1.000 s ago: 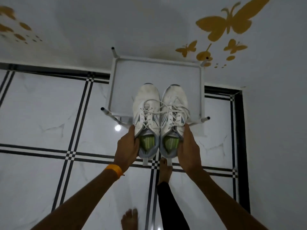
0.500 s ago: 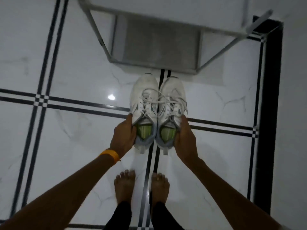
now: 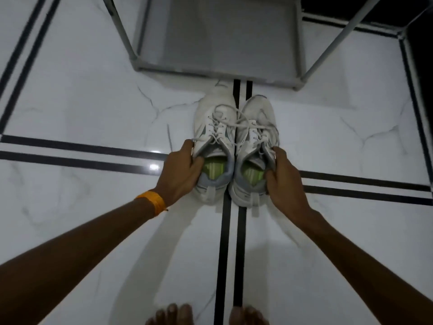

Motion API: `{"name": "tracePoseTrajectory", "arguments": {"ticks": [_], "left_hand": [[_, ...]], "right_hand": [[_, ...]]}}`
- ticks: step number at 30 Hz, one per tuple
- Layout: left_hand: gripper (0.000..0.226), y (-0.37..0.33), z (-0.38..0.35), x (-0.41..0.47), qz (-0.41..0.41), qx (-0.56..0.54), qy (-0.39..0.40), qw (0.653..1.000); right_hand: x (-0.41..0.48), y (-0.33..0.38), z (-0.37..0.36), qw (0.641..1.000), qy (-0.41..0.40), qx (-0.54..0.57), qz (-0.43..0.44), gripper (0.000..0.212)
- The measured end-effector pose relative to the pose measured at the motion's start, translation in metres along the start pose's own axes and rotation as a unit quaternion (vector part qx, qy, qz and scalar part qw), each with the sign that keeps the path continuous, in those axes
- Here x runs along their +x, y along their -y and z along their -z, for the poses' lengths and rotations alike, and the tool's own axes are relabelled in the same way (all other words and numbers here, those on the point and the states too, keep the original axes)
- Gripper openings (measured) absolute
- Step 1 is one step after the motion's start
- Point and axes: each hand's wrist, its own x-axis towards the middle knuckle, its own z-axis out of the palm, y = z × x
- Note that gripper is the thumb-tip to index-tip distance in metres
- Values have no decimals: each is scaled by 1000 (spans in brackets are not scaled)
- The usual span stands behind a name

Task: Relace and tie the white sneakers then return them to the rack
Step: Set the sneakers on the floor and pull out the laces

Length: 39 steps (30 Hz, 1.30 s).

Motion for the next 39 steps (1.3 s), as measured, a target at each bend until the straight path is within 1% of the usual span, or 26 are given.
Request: {"name": "tracePoseTrajectory", "arguments": {"ticks": [2,3,4,5,6,7,8,10,11,13,16,18,20,22,23,25,27,28,30,31,33,36,38,39], "left_hand": [[29,-2,4,1,2,15,-2,1000],[36,-4,8,1,-2,30,-23,999],[41,-5,12,1,-17,51,-57,997],[42,-7,16,2,-44,70,-89,993],[42,-8,19,5,-73,76,-106,989],[40,-8,19,9,-97,74,-102,987],[38,-9,19,13,-120,68,-82,987],[26,-11,15,22,-145,57,-29,987],[18,-12,16,26,-147,57,-14,987],[12,-13,19,30,-141,69,-8,988],[15,-14,23,26,-128,99,8,987],[15,-19,23,21,-108,101,13,989],[16,-25,19,16,-75,75,-1,994],[19,-30,14,13,-38,39,-10,998],[22,-31,12,13,-17,16,-9,1000],[28,-31,9,13,22,-32,19,999],[29,-33,11,16,64,-85,52,993],[28,-33,12,20,91,-118,55,987],[26,-30,12,25,135,-166,34,976],[27,-29,12,26,148,-173,19,974],[29,-30,10,26,156,-165,5,974],[29,-27,7,25,144,-163,-3,976],[28,-28,8,24,115,-132,-9,985],[29,-30,11,23,86,-92,-15,992]], "right_hand": [[0,11,11,993,6,-118,8,49],[0,20,19,983,-24,-179,13,51],[2,32,26,975,-70,-210,25,52],[4,47,31,969,-115,-210,56,50],[8,61,31,967,-141,-188,101,44],[13,72,27,968,-136,-156,142,38],[19,81,20,974,-102,-118,164,32],[34,90,5,987,-2,-74,141,22],[41,92,0,990,31,-63,126,19],[50,92,-4,992,44,-36,113,16],[52,91,-1,994,51,-13,96,18],[49,91,1,994,85,4,66,20],[48,90,0,993,110,11,42,25],[48,90,-1,993,116,11,26,24],[49,90,-1,993,117,9,21,22],[50,88,-3,993,115,2,20,22],[51,87,-6,995,100,2,17,24],[50,86,-8,996,88,5,13,27],[48,87,-10,999,54,6,3,31],[47,88,-11,999,34,3,-2,29],[44,89,-14,1000,-1,2,-4,22],[41,88,-20,999,-29,6,16,21],[40,87,-19,999,-27,4,24,23],[41,86,-17,999,-17,2,28,26]]}}
